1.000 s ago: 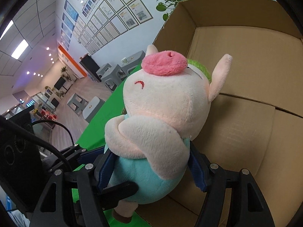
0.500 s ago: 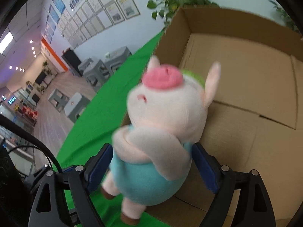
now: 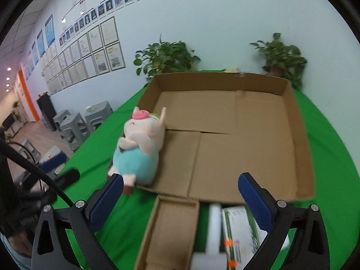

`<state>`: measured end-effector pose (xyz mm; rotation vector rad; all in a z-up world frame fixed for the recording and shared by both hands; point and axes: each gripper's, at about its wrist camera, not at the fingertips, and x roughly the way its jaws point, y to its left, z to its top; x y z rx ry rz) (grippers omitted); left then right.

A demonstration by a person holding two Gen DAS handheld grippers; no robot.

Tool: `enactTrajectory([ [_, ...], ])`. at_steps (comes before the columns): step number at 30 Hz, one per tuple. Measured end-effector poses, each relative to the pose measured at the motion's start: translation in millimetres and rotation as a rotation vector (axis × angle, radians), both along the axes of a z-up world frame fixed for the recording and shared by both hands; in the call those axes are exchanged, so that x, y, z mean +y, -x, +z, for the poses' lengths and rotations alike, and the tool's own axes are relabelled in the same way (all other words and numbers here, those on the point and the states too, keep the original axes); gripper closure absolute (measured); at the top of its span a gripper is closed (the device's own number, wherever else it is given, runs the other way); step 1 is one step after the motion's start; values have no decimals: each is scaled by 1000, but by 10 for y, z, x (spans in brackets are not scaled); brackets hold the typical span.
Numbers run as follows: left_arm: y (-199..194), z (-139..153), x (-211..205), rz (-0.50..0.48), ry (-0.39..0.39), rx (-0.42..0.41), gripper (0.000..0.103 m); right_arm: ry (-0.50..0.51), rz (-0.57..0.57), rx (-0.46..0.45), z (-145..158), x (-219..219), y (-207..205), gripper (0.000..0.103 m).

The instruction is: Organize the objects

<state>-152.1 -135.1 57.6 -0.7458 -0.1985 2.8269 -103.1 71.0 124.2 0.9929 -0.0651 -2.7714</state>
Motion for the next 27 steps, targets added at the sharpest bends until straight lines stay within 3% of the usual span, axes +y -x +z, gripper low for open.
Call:
enactTrajectory([
  [9,-287,-85,252,8,-28,-45,24,-9,20,3,5,373,-816,1],
  [18,-366,-172,467,-20,-34,-107,24,-9,37,-2,-161,535,-1027,1],
  [27,-310,-388,629,-27,-21,-192,24,12,40,-72,-409,802,-1134,2],
])
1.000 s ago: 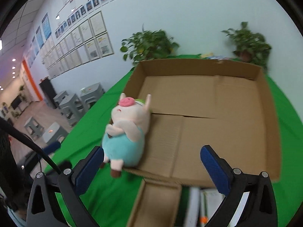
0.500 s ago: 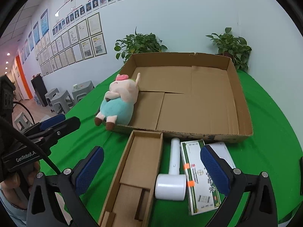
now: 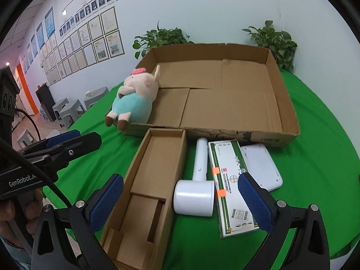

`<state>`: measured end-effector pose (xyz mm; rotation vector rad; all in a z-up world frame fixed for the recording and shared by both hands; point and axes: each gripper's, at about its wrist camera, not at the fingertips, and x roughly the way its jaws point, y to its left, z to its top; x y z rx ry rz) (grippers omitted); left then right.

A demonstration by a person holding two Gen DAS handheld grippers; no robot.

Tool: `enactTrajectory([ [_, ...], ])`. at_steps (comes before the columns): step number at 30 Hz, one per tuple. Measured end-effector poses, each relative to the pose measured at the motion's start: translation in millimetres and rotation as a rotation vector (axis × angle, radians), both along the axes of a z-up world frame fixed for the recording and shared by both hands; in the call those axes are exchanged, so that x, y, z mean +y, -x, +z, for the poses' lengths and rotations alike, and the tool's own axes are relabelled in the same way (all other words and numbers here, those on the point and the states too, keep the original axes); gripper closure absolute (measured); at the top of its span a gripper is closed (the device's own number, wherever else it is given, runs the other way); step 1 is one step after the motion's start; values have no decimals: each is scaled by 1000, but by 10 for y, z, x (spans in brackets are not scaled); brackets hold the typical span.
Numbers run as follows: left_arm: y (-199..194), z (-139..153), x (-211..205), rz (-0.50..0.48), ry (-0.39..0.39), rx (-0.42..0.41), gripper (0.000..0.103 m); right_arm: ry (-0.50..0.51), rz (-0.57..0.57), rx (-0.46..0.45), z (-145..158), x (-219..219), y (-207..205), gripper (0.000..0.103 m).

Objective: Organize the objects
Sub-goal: 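Grasp the long narrow cardboard tray by its wall with the left tool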

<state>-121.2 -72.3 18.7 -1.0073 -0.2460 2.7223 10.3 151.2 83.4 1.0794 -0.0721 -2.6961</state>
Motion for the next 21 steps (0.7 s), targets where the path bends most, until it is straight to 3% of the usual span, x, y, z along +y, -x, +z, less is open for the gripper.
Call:
enactTrajectory([
  [3,31,-114,19,-2,-22,-44,24,15,32,-22,-125,55,-5,6],
  [7,62,-323,47,-20,-60,-123,24,30,69,-102,-402,101,14,24],
  [11,36,-538,97,-29,-69,-192,24,29,114,-175,-641,32,50,31],
  [17,-5,-747,133,-22,-51,-262,48,-43,172,-158,-729,-193,100,40],
  [19,-21,-782,142,-16,-46,-276,58,-75,181,-162,-773,-268,113,59],
  [21,-43,-793,163,-13,-42,-281,62,-88,179,-158,-784,-292,140,62],
])
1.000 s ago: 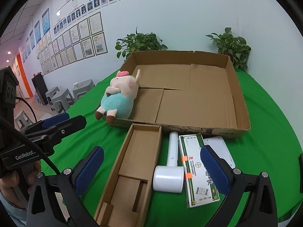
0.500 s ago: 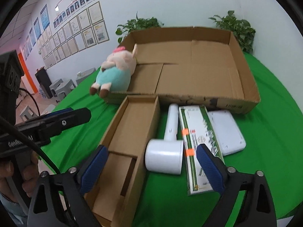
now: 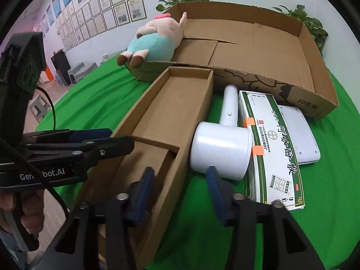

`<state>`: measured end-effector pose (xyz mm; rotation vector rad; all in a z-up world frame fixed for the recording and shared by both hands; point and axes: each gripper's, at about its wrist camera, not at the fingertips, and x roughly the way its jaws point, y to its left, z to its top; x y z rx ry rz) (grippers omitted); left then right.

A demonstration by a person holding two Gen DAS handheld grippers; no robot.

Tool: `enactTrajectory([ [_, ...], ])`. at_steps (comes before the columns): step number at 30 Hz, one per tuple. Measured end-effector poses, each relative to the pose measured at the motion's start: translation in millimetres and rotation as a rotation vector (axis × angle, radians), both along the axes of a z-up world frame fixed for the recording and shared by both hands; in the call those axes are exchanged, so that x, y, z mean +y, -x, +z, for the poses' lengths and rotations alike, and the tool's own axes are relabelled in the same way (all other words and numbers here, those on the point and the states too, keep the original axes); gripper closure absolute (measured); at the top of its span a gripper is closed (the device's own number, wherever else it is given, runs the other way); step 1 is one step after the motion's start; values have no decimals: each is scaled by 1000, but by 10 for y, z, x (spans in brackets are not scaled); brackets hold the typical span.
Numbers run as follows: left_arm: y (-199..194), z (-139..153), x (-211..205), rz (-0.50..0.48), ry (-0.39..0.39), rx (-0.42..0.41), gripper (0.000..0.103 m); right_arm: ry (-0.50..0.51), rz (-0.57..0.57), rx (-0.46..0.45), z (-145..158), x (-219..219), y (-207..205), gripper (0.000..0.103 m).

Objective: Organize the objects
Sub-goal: 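Grasp the long narrow cardboard tray by its wall with the left tool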

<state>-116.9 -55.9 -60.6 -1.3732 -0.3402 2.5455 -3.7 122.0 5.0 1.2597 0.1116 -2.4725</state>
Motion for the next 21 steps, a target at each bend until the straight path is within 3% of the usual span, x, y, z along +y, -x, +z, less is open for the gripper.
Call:
enactTrajectory([
  [5,-51,-30,24,-16,-15,-3,73,-15,12,9,-19,-60,33,70],
  [8,-54,-16,47,-43,-22,-1,82,2,16,2,-25,-104,16,80],
  [21,-225,-21,-49,-58,-25,2,83,7,-33,-47,-37,-240,-89,84],
])
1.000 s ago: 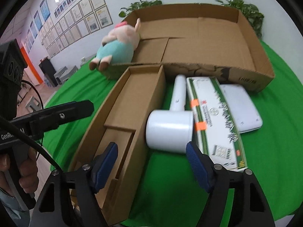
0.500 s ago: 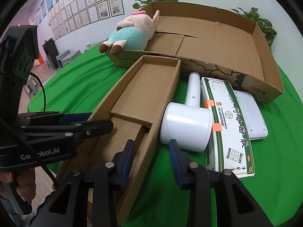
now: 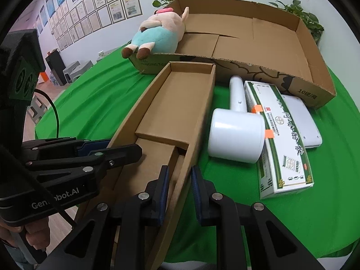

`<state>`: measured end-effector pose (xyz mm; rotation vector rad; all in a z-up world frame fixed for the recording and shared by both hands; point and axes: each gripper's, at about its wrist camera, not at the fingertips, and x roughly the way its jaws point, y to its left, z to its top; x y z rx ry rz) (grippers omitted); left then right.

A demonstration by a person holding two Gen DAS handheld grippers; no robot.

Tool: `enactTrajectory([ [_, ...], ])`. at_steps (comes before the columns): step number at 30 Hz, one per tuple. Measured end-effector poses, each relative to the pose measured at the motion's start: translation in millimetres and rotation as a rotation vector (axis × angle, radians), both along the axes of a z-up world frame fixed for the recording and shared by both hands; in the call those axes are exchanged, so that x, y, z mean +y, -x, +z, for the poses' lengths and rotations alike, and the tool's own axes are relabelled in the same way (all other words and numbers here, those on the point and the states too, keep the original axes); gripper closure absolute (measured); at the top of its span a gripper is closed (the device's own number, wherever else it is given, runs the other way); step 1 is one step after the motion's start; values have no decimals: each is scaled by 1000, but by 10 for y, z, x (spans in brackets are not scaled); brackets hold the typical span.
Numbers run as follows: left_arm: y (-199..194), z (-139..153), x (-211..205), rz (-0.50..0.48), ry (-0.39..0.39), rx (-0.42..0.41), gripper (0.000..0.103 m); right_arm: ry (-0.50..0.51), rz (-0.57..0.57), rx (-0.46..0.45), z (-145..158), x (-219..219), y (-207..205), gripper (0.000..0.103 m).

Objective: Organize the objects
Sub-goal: 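Lift the narrow cardboard tray with the left tool over the large box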

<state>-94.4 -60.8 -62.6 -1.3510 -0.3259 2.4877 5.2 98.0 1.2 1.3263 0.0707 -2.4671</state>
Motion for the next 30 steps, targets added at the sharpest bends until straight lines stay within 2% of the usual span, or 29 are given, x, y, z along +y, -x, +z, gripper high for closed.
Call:
enactTrajectory([
  [7,-52,-1,-44,10,-17,5,83,-24,-12,-42,-77,-59,60,85],
  [13,-72,23,-23,4,-1,17,84,-31,-19,-17,-70,-75,16,86],
  [16,-124,132,-6,4,16,56,84,-15,-24,16,13,-58,-34,86],
  [22,-197,601,37,5,53,197,84,28,-33,118,377,1,-45,86],
  [30,-83,1332,112,-16,88,402,84,53,-60,325,1121,103,90,86],
])
